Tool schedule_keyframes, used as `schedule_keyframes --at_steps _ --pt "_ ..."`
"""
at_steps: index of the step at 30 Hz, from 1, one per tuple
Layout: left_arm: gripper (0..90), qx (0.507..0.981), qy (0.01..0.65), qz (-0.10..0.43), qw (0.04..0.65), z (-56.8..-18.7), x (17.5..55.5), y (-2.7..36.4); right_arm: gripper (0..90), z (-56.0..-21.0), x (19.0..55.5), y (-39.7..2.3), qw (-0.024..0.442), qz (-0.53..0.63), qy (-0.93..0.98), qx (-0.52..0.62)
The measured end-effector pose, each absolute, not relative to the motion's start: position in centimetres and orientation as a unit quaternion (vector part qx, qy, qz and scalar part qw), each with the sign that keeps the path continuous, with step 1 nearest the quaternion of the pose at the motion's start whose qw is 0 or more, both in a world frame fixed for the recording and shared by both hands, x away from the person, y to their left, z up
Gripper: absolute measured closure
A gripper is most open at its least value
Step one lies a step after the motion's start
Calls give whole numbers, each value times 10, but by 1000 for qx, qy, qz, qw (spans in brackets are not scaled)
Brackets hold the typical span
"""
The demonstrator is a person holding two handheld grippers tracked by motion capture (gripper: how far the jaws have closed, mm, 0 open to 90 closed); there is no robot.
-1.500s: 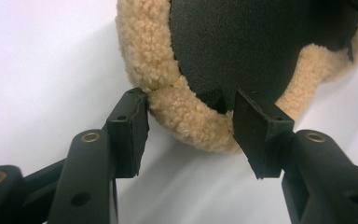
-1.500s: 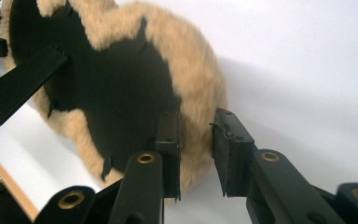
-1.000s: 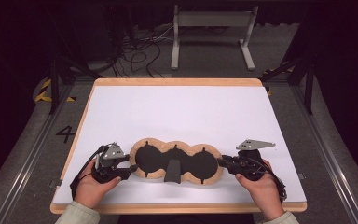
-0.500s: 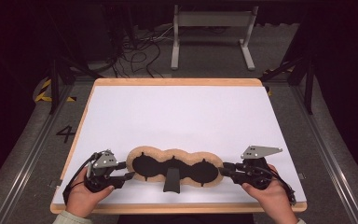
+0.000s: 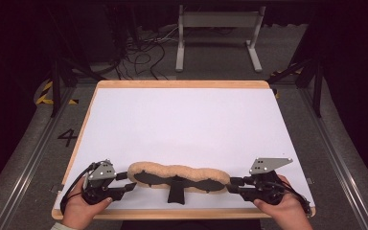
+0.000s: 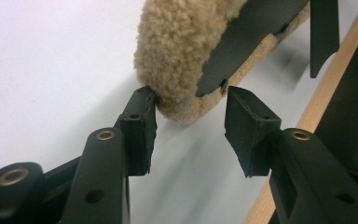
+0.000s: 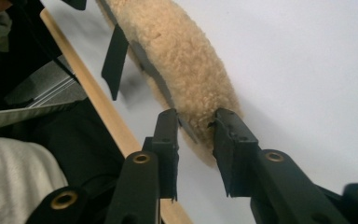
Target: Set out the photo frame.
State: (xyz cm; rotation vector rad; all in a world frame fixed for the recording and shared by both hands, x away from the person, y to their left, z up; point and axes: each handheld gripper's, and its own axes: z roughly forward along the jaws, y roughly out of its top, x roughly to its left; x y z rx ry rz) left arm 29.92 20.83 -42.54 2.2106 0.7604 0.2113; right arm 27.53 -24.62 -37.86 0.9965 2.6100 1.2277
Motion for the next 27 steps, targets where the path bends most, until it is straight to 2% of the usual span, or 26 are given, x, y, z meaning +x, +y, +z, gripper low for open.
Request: schedule_keyframes --at_steps 4,9,11,12,14,15,16,17,25,27 --pt "545 870 295 84 386 -425 296 209 612 -377 271 -245 39 394 863 314" --pt "545 870 295 84 386 -426 296 209 405 -387 269 -243 91 348 879 312" --pt "546 869 296 85 386 -426 296 209 373 -397 274 -240 89 341 882 313" --pt "546 869 297 86 386 -426 296 208 394 -404 278 -237 83 339 883 314" --pt "545 869 296 87 386 -426 296 208 507 -413 283 -231 73 340 885 309" --pt "545 869 296 87 386 -426 296 208 545 -415 284 -229 74 341 885 309" --pt "545 869 297 86 387 -426 296 208 545 -415 284 -229 74 341 885 309" --pt "545 869 297 87 387 -426 297 208 600 -415 285 -228 81 337 886 308" --pt "554 870 300 95 381 -425 299 205 623 -412 288 -227 71 332 885 319" --pt "564 869 300 118 375 -425 298 202 628 -411 288 -228 70 333 886 315"
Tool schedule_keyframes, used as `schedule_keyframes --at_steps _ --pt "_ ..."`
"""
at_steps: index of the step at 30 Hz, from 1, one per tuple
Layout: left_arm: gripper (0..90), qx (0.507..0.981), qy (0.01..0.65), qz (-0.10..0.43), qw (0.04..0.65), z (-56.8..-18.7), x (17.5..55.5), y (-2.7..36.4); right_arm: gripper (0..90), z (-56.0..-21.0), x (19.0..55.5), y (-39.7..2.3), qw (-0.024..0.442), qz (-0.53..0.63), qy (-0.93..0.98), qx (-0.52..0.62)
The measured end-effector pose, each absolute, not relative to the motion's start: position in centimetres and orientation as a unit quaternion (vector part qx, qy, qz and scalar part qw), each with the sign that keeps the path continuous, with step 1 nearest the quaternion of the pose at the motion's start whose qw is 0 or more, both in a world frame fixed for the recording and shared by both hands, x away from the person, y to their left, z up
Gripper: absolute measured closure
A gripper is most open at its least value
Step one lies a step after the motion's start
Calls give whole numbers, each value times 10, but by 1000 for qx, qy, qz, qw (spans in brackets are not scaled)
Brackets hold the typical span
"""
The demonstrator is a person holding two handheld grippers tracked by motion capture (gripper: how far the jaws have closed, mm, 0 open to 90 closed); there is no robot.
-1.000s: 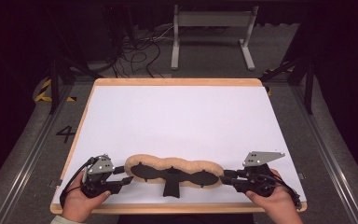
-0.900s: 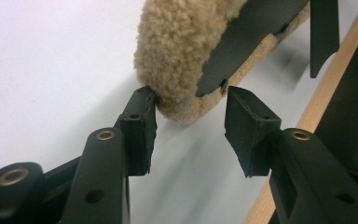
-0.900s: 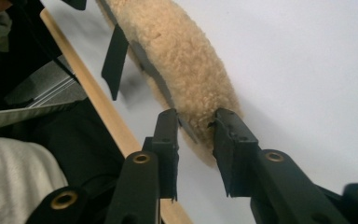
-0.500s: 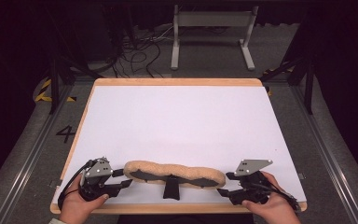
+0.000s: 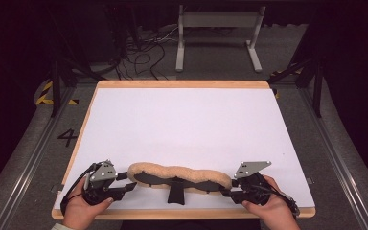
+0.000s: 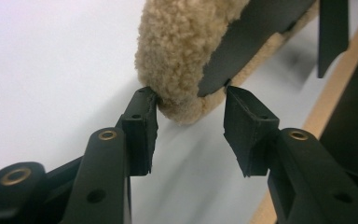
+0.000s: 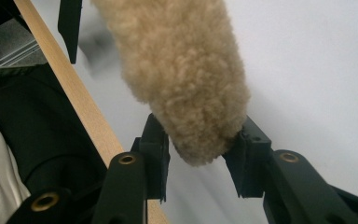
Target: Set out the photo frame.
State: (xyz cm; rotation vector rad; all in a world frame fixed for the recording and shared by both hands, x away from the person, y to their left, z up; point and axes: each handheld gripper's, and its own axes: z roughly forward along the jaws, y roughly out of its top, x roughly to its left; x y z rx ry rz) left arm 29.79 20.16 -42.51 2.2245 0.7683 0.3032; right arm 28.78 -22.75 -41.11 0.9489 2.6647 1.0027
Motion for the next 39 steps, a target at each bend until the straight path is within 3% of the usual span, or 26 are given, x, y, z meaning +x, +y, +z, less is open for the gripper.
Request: schedule_keyframes --at_steps 2,13,21,27,39 --pt "567 871 293 146 366 -424 298 193 631 -408 286 -228 86 328 888 311" --pt "567 856 301 169 384 -414 332 177 631 -394 298 -236 146 329 879 312" --pt "560 851 317 176 381 -413 364 159 625 -393 325 -247 169 330 872 319" --pt "537 864 315 188 344 -422 382 140 614 -400 346 -254 180 324 870 326" --pt "498 869 302 175 350 -423 379 140 597 -413 349 -257 195 313 872 321"
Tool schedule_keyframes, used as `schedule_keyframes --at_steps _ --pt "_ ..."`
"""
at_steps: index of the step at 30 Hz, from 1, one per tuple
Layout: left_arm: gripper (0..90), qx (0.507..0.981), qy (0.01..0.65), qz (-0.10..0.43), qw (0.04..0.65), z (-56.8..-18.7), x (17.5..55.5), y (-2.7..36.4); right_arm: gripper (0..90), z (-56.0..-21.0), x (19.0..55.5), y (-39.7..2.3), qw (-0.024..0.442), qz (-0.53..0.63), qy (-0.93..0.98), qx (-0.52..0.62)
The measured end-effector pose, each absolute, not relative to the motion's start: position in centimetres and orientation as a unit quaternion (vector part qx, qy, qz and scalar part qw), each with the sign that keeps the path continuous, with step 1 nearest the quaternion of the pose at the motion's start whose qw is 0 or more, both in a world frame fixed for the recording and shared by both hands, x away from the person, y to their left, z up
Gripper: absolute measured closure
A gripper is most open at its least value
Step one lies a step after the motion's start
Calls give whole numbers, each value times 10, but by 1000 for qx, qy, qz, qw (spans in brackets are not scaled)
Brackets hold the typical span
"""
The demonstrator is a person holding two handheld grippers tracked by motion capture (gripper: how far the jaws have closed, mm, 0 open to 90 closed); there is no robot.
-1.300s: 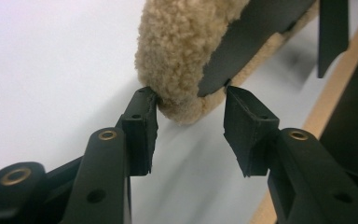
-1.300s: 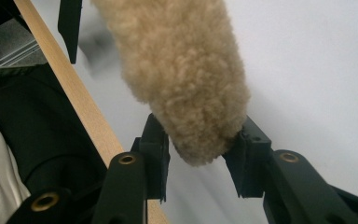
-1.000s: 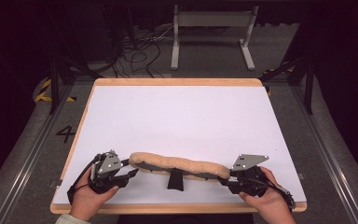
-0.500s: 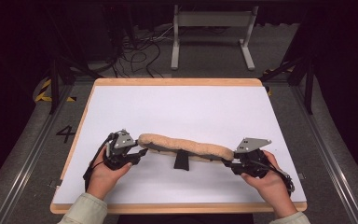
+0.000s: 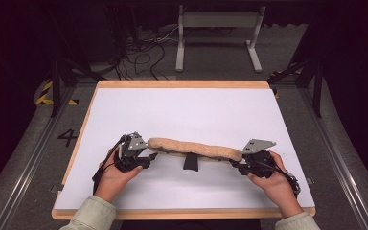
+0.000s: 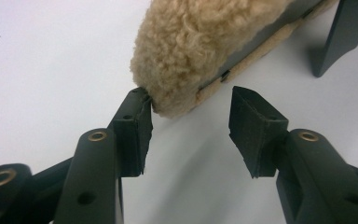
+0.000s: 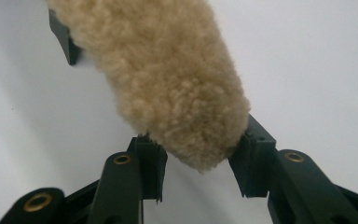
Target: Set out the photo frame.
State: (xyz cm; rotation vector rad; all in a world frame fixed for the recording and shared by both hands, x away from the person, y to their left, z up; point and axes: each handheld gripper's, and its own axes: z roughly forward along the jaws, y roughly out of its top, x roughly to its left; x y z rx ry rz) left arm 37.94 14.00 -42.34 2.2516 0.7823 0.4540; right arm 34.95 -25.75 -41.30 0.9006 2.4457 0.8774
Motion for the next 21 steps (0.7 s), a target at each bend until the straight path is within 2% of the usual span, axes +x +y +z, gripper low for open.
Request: schedule_keyframes --at_steps 4,8,16,18,21 --pt "465 873 292 165 354 -422 375 143 583 -416 346 -259 205 321 871 309" --pt "444 872 297 158 354 -424 374 147 515 -411 343 -266 212 338 861 315" --pt "429 859 303 178 373 -417 372 159 508 -400 326 -277 231 337 854 321" --pt "429 850 303 180 390 -411 372 164 537 -396 322 -279 231 336 853 325" --pt "463 838 307 174 417 -401 372 176 652 -390 314 -282 232 334 854 325"
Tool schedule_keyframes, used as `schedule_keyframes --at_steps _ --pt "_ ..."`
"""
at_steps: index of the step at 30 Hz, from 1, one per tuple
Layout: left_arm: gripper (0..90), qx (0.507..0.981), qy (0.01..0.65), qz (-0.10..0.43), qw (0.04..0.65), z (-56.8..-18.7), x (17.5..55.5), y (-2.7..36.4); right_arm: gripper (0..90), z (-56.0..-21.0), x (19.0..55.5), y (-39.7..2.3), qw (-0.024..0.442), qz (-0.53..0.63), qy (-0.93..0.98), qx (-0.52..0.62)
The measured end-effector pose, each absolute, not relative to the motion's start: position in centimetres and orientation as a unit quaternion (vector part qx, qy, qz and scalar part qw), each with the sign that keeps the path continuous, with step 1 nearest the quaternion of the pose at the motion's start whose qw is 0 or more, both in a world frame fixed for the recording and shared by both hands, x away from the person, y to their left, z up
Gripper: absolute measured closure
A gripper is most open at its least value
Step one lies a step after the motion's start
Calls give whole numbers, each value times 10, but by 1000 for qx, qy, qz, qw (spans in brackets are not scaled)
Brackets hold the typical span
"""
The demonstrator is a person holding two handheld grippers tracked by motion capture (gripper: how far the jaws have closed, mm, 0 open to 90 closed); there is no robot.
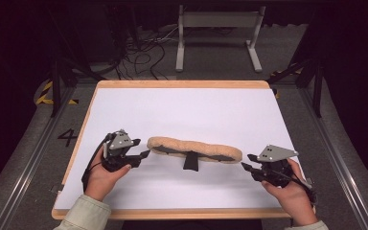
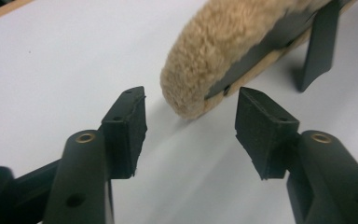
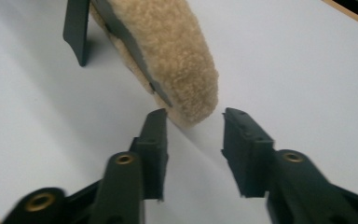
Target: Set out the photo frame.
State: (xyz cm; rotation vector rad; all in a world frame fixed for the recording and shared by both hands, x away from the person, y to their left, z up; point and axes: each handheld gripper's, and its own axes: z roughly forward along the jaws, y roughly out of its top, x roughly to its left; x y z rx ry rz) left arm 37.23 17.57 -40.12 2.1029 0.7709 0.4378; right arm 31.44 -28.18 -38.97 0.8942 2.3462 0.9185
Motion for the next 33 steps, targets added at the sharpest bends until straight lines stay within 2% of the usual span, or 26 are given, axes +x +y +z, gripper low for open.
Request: schedule_keyframes --at_steps 2,5,8,10,15,22,33 --pt "580 825 324 168 432 -396 375 184 761 -387 310 -282 224 333 856 325" --pt "731 802 360 163 447 -394 384 189 855 -386 305 -278 213 332 862 320" --pt "849 797 369 164 450 -395 391 185 899 -390 302 -273 206 333 864 317" --pt "890 797 370 158 451 -397 398 181 900 -394 301 -270 200 336 863 319" --pt "899 791 378 142 459 -403 410 173 900 -403 302 -266 197 339 861 326" --pt "893 815 345 136 446 -419 423 160 900 -414 309 -264 186 353 852 338" --pt "898 825 320 122 449 -420 412 162 900 -417 323 -267 193 361 837 363"
